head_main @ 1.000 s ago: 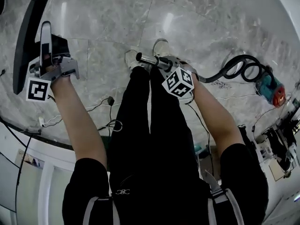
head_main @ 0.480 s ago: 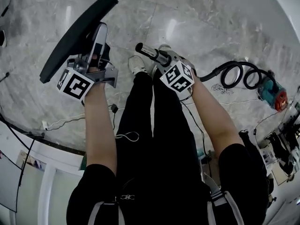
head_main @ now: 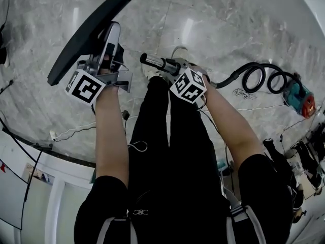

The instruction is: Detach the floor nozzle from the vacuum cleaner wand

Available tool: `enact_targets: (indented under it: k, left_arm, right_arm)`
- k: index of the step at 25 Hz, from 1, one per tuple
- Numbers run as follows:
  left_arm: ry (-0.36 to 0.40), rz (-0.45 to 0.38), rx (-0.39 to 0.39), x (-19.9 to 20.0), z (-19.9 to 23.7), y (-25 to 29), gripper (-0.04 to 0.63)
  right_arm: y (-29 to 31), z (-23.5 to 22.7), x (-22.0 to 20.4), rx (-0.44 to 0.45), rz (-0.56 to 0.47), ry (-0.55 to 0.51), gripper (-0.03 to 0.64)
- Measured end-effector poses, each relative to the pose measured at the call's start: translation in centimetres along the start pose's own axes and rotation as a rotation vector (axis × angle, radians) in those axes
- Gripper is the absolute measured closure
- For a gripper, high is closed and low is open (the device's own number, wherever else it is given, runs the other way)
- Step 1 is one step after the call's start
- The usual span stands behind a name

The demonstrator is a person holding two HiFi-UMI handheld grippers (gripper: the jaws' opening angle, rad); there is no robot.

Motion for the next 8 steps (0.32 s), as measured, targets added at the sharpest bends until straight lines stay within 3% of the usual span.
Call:
enact_targets:
  k: [8]
  left_arm:
    - [-0.007,0.015,0.020,-0.9,0.0,-1.6,0.511]
  right_arm:
    - [-0.5,1.1,0.1,0.001,-0.009,-0.008,0.565]
Point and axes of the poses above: the fingertips, and each gripper's own axes: y forward along the fingers, z to its left, x out of its top, the point moved 1 cm from there along -y, backward along the fingers, and after that the axes turned 4 degrees about -z, right-handed, at the moved point
